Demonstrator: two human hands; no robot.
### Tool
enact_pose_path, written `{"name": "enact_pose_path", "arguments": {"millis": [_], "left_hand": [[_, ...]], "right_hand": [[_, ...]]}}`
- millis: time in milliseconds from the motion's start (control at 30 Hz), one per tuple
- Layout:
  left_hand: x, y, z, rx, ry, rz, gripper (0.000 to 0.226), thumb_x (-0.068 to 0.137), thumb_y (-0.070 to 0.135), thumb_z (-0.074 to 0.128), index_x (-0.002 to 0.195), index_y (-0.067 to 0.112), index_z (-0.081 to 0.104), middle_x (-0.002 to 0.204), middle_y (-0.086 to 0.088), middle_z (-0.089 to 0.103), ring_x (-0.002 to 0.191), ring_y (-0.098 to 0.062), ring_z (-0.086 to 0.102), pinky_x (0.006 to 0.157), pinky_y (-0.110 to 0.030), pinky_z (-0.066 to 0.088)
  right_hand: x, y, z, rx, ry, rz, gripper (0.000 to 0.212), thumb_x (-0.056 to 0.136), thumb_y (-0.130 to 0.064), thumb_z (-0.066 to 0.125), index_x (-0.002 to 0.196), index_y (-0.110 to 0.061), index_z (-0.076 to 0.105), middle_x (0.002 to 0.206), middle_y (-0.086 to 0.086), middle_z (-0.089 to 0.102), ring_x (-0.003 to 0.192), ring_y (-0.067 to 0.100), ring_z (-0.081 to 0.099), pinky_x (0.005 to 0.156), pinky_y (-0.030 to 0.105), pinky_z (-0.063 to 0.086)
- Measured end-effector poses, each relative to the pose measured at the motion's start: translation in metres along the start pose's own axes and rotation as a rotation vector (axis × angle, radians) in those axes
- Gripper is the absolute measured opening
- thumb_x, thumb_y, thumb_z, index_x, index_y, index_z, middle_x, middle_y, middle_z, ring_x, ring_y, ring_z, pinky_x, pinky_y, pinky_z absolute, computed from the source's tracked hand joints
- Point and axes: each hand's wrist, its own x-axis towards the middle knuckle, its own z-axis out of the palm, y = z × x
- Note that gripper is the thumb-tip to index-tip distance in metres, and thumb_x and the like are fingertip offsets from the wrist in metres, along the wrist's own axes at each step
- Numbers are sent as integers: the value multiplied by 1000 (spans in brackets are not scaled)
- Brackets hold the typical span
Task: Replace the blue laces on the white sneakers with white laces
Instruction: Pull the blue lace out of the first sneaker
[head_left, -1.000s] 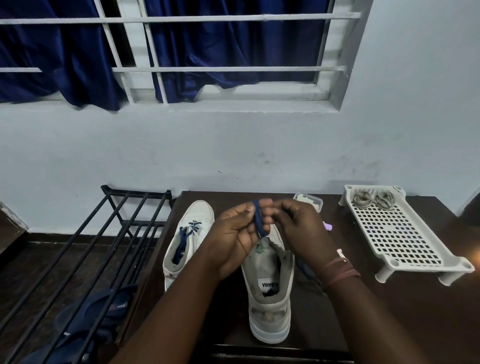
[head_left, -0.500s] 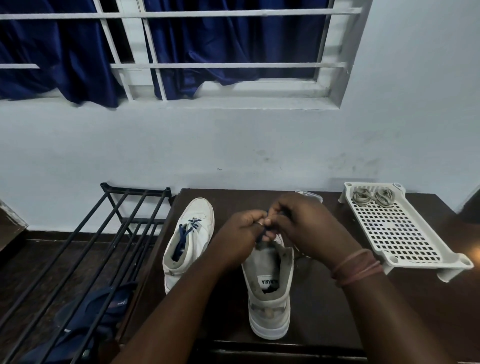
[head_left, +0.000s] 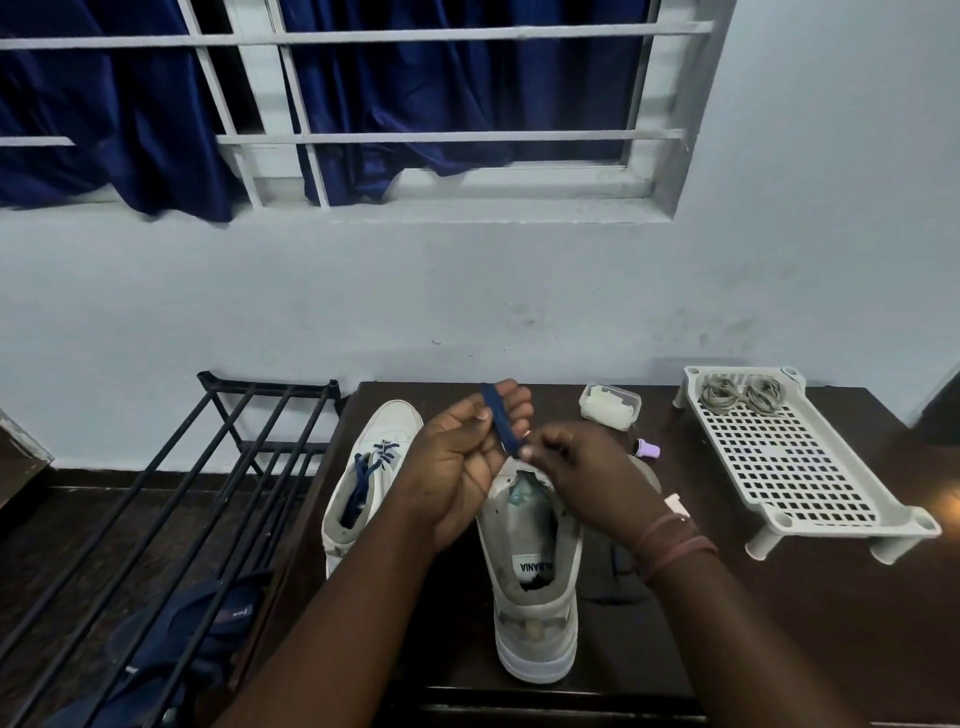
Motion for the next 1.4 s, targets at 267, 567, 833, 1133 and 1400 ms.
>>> {"name": "enact_pose_path", "arguments": {"millis": [267, 567, 833, 1133, 1400], "left_hand": [[0, -8, -4, 852, 128, 115, 34, 104, 0, 40, 122, 9, 67, 107, 6, 73, 100, -8, 70, 81, -15, 52], [-8, -7, -1, 801, -166, -104, 31, 104, 6, 42, 115, -8, 67, 88, -9, 68, 76, -12, 61, 74, -21, 50], [-6, -4, 6, 257, -90, -52, 30, 105, 6, 40, 119, -6, 63, 95, -13, 70, 82, -16, 69, 78, -24, 57], [6, -6, -2, 460, 171, 137, 35, 105, -3, 38, 124, 13, 62, 129, -11, 67, 119, -18, 66, 102, -30, 52], [-1, -21, 1, 963, -94, 112, 23, 97, 25, 44, 99, 20, 67, 87, 3, 68, 79, -9, 60, 80, -28, 47]], "right_hand": [[0, -17, -4, -313, -60, -221, 8, 92, -18, 57, 85, -19, 59, 87, 1, 60, 83, 20, 56, 76, 36, 44], [-3, -22, -38, -116, 271, -158, 12, 85, -10, 67, 79, -19, 69, 80, -10, 64, 78, 3, 58, 69, 13, 41], [1, -1, -20, 220, 157, 48, 12, 91, -10, 65, 87, -16, 74, 77, -3, 72, 68, 1, 60, 69, 23, 48], [-7, -15, 3, -264, -164, -167, 11, 93, -15, 56, 86, -15, 65, 78, -2, 60, 72, 15, 51, 67, 29, 37], [-3, -25, -40, -240, 79, -170, 12, 89, -12, 62, 80, -18, 68, 76, -6, 65, 74, 7, 56, 68, 24, 40]]}}
